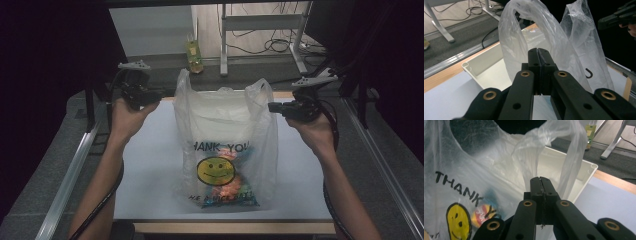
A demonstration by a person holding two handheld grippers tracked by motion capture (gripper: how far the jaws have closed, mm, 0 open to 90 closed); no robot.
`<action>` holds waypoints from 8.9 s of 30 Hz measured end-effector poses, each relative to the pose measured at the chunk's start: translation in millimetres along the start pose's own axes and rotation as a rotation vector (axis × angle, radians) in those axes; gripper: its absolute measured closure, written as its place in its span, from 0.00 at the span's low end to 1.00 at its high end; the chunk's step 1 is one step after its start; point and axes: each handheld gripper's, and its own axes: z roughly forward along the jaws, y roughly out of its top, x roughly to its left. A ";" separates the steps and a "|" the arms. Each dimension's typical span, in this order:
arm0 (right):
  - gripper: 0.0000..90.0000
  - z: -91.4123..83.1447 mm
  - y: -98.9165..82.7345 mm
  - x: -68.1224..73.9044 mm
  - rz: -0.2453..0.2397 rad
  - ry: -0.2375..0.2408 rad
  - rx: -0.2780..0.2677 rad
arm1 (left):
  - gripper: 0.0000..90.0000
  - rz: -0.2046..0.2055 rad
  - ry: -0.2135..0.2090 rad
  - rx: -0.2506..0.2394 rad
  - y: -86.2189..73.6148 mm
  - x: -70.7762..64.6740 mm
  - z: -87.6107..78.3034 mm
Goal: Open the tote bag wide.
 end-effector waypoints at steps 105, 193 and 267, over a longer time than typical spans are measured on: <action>0.99 71.9 -177.3 25.6 -0.017 0.100 0.314 | 0.99 0.017 -0.069 0.246 -212.7 -48.5 83.4; 0.99 59.3 -113.8 58.5 -0.035 0.017 0.156 | 0.99 0.122 -0.126 0.239 -150.9 -130.0 80.4; 0.99 77.8 -163.6 56.6 -0.039 0.108 0.353 | 0.99 0.028 -0.108 0.385 -194.3 -95.0 103.1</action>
